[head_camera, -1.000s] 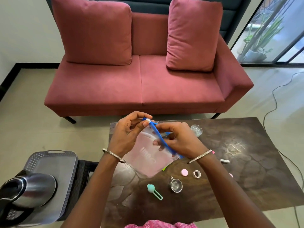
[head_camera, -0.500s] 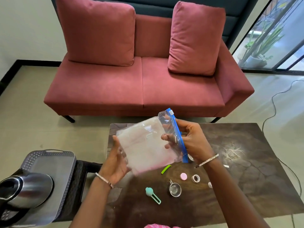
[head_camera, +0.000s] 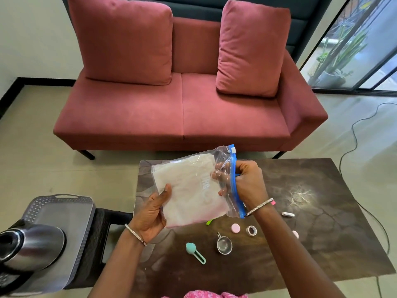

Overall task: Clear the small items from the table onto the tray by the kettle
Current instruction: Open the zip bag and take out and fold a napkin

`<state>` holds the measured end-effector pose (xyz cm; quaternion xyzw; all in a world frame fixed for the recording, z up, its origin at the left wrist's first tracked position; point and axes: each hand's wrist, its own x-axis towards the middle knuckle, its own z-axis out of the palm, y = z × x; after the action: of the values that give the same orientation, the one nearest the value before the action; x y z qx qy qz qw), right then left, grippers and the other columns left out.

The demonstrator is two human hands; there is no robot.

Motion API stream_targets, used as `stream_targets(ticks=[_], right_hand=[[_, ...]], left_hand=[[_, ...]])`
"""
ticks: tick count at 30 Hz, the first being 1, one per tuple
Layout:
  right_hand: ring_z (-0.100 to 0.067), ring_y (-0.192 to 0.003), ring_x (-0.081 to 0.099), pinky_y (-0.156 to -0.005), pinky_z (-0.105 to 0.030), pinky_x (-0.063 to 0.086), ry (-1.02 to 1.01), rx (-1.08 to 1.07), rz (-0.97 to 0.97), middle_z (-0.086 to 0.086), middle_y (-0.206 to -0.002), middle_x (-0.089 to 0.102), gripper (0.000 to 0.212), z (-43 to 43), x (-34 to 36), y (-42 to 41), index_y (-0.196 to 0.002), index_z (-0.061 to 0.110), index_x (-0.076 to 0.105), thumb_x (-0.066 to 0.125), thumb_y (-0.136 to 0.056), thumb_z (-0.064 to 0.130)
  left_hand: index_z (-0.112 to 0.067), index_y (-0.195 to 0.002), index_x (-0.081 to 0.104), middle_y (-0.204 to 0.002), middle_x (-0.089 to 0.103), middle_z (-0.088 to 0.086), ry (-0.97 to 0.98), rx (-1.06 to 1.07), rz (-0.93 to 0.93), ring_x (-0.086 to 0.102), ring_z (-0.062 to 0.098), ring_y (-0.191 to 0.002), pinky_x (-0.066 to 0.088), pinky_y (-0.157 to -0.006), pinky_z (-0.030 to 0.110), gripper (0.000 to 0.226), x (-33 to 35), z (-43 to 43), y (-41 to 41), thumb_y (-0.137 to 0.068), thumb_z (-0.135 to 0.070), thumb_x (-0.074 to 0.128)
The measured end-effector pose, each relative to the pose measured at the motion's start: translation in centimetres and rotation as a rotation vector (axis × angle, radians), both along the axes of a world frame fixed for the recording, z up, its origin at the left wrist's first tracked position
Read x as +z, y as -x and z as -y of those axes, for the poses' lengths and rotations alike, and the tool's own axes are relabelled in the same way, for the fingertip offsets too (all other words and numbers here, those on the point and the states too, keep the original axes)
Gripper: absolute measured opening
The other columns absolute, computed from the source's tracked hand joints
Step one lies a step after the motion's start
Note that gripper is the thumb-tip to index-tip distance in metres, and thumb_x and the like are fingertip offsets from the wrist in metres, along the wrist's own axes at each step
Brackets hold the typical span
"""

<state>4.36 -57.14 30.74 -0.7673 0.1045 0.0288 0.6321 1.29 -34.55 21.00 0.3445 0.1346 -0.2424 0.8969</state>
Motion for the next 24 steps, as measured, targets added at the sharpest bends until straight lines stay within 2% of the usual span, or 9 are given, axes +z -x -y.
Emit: stream_targets(ticks=[7,11,14,18,21,24], right_hand=[[-0.029,-0.056,0.071,-0.046,-0.035,0.059,0.033,-0.012,0.03,-0.01,-0.072,0.075,0.017,0.6,0.4,0.3,-0.079,0.0,0.077,0.086,-0.07,0.011],[-0.02,-0.054,0.072,-0.048,-0.027,0.058,0.033,0.001,0.008,-0.005,-0.07,0.076,0.015,1.2,0.5,0.5,-0.083,0.001,0.076,0.084,-0.073,0.009],[-0.015,-0.059,0.073,-0.051,-0.025,0.059,0.154,0.005,0.071,0.0,-0.073,0.076,0.014,1.7,0.3,0.8,-0.086,0.008,0.079,0.084,-0.075,0.014],[-0.006,-0.067,0.072,-0.065,-0.027,0.061,0.368,0.0,0.191,0.006,-0.074,0.076,0.009,2.1,-0.1,1.3,-0.083,0.013,0.08,0.083,-0.076,0.019],[-0.008,-0.066,0.069,-0.064,-0.027,0.057,0.477,-0.008,0.226,0.006,-0.073,0.074,0.006,2.4,-0.2,1.4,-0.082,0.015,0.075,0.078,-0.081,0.02],[-0.013,-0.063,0.063,-0.059,-0.021,0.049,0.469,-0.067,0.214,0.001,-0.068,0.07,0.004,2.7,-0.1,1.5,-0.084,0.013,0.067,0.069,-0.087,0.014]], left_hand=[[-0.014,-0.132,0.057,-0.139,0.055,0.014,-0.006,0.007,0.005,0.053,0.032,-0.128,0.045,-0.099,0.058,0.041,0.1,0.9,0.1,-0.095,-0.031,0.054],[-0.014,-0.134,0.056,-0.139,0.055,0.014,-0.026,0.022,-0.026,0.054,0.033,-0.127,0.042,-0.099,0.065,0.047,0.1,1.3,0.2,-0.092,-0.035,0.057],[-0.016,-0.135,0.055,-0.138,0.057,0.013,-0.023,0.025,-0.03,0.055,0.033,-0.126,0.045,-0.096,0.064,0.048,0.1,1.6,0.5,-0.091,-0.036,0.058],[-0.016,-0.129,0.06,-0.136,0.058,0.012,-0.018,0.034,-0.034,0.057,0.031,-0.124,0.048,-0.094,0.059,0.043,0.3,2.3,0.8,-0.091,-0.036,0.057],[-0.015,-0.13,0.06,-0.135,0.059,0.012,-0.005,0.049,-0.058,0.058,0.031,-0.123,0.047,-0.094,0.062,0.043,0.3,2.5,0.9,-0.092,-0.035,0.057],[-0.014,-0.13,0.06,-0.135,0.059,0.013,-0.009,0.064,-0.06,0.058,0.031,-0.123,0.045,-0.095,0.064,0.042,0.2,2.7,0.9,-0.094,-0.035,0.055]])
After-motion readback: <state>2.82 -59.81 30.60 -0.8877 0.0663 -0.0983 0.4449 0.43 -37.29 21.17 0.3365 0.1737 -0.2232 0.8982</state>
